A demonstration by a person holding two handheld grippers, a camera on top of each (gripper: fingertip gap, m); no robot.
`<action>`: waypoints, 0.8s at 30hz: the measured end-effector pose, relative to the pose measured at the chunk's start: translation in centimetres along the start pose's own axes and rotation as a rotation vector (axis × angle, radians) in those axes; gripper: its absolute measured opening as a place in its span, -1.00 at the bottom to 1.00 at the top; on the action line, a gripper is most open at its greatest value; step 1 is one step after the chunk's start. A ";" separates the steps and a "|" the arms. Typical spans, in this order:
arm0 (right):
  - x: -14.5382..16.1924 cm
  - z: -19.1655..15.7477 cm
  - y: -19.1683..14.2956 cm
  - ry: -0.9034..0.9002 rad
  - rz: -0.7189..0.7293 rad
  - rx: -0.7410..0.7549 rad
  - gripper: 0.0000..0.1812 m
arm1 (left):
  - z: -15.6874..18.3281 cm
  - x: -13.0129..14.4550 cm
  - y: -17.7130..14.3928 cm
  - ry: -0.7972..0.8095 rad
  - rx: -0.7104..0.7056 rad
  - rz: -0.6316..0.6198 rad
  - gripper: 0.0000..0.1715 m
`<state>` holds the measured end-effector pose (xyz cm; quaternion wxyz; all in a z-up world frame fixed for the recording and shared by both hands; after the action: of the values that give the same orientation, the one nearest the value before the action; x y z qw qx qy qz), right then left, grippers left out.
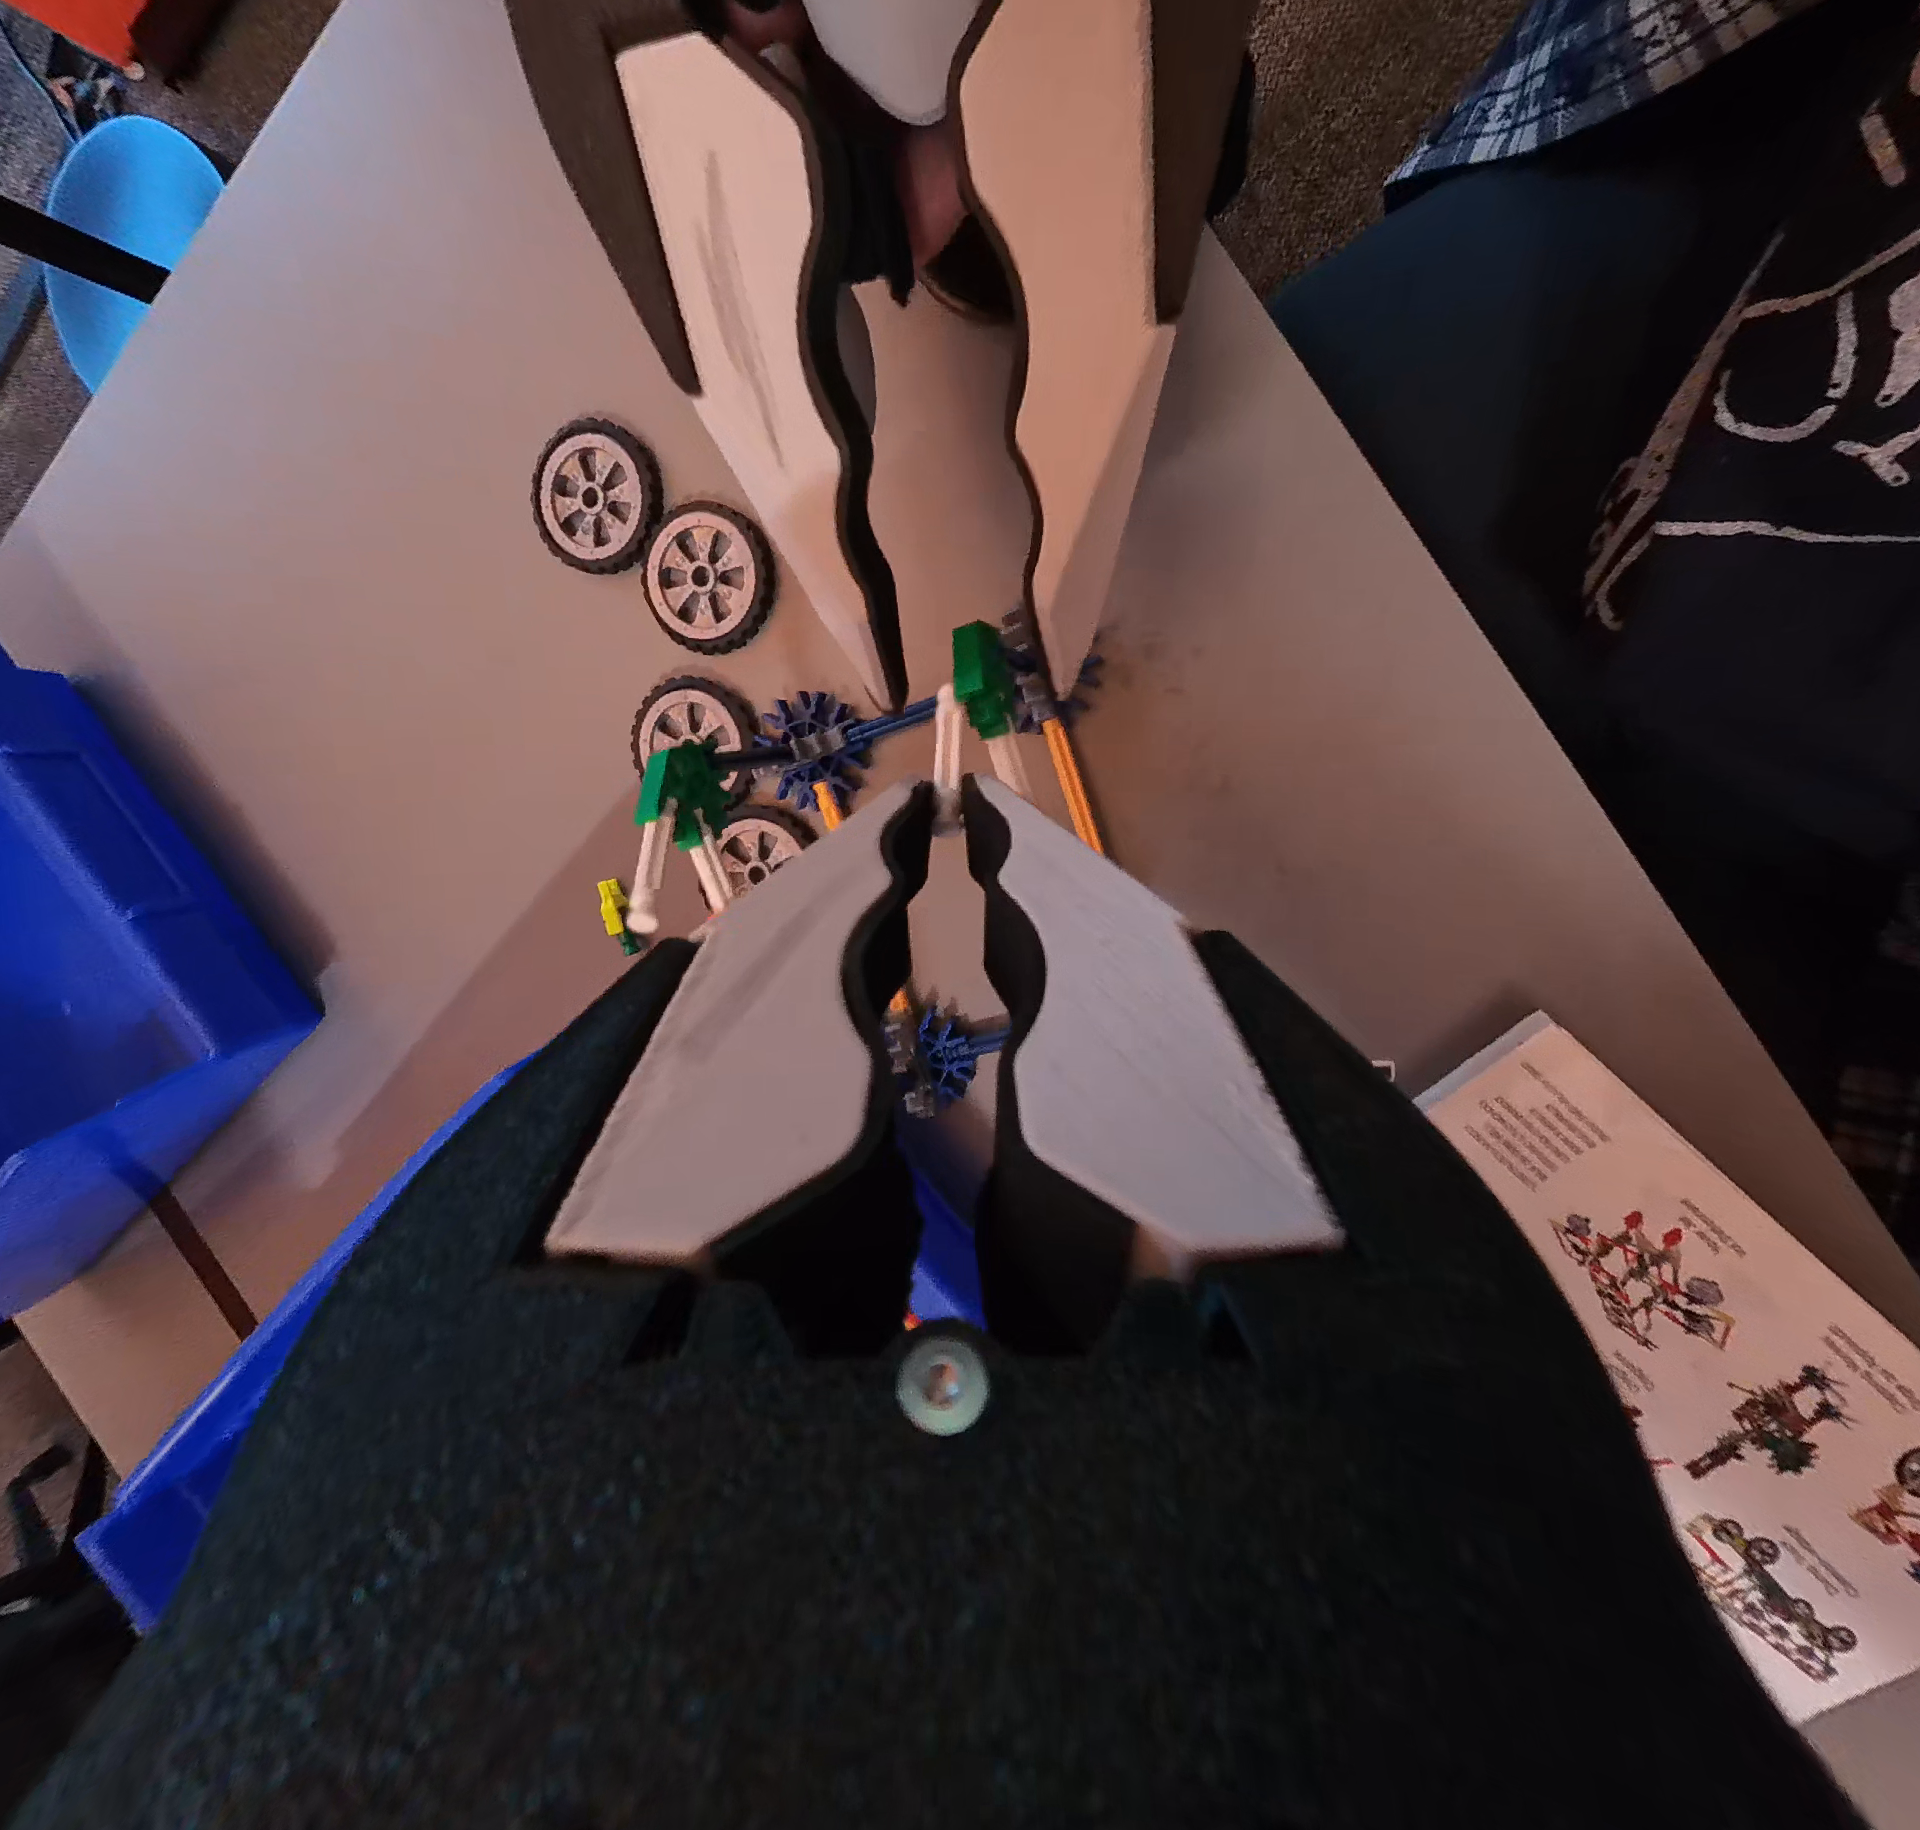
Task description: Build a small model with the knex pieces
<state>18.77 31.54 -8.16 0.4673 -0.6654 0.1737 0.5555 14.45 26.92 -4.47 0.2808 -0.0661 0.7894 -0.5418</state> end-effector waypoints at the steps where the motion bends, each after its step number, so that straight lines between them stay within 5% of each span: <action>1: 0.0 0.0 0.1 -0.001 0.001 0.000 -0.70 | 0.0 -0.1 0.1 0.003 0.002 -0.002 -0.95; 8: -0.2 0.0 0.3 -0.025 0.010 0.003 -0.86 | 0.0 -0.4 0.1 0.017 0.010 -0.010 -0.95; 24: -0.3 -0.3 0.4 -0.075 -0.007 -0.029 -0.92 | 0.4 -0.6 0.1 0.018 0.017 -0.019 -0.95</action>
<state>18.56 31.01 -8.10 0.4657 -0.6515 0.1455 0.5809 15.17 26.91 -4.43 0.2691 -0.0664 0.7867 -0.5516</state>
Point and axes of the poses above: each gripper's, where its closed fingertips meet, y out along the fingers, x out of its underside, z = x × y across the jaws, the point moved 4 cm from there along -y, back along the fingers
